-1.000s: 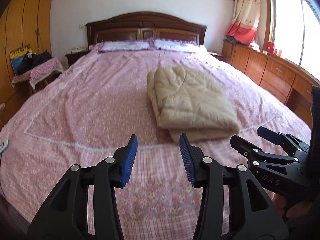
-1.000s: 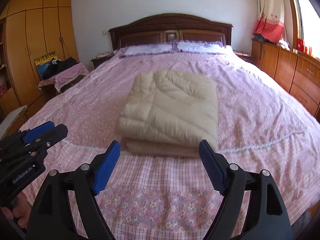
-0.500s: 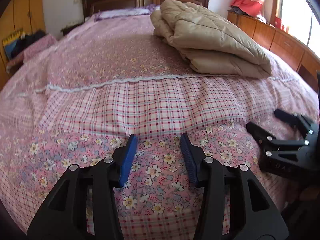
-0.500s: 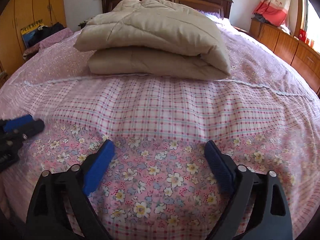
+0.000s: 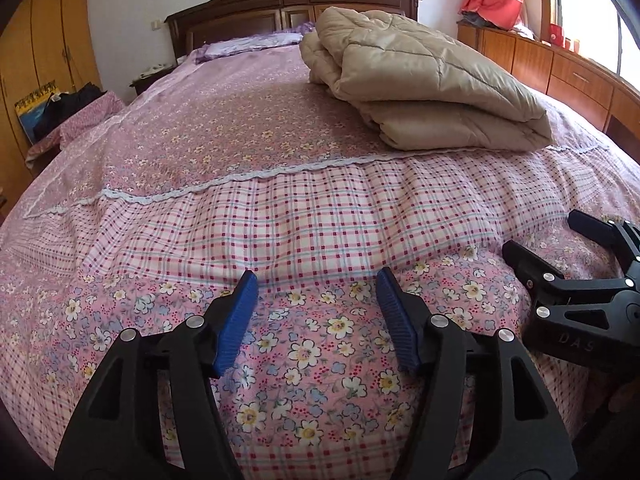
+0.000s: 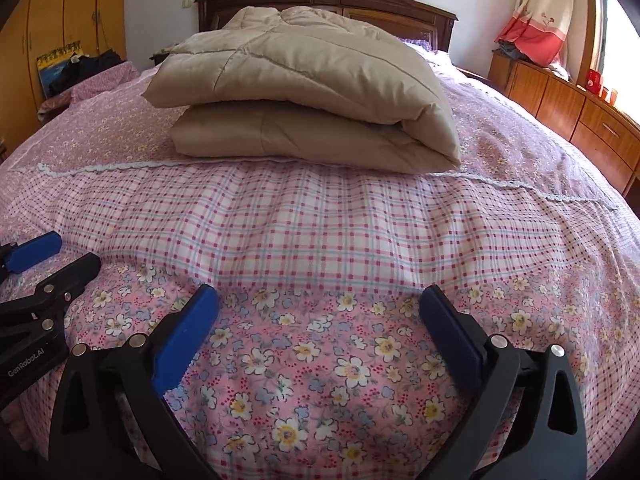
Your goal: Fold large clothes
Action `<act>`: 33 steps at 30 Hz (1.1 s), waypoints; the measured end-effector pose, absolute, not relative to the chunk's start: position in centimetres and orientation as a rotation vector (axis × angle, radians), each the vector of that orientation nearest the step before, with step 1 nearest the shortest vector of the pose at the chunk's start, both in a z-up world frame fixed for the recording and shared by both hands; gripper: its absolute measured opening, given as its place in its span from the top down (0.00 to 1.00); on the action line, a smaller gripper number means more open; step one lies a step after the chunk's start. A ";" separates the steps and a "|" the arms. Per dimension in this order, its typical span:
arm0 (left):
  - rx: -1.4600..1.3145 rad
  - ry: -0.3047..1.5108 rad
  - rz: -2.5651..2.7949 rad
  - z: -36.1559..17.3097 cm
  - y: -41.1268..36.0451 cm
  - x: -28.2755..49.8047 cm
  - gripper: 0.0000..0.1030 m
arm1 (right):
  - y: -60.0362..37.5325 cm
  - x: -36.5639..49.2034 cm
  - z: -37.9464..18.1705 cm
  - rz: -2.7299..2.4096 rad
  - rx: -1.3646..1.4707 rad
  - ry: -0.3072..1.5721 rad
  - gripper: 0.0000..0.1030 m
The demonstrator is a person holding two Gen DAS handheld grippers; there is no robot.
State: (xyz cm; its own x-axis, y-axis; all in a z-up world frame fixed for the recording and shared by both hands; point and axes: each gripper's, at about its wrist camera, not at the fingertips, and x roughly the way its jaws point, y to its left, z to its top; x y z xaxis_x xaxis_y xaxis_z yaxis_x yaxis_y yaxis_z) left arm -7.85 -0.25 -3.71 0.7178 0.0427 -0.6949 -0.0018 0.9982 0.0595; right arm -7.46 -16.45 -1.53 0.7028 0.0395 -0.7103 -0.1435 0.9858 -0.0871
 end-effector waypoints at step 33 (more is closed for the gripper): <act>0.033 0.693 0.035 -2.5 0.3 -8.9 0.11 | -16.5 -9.7 0.4 0.081 -0.060 0.597 0.06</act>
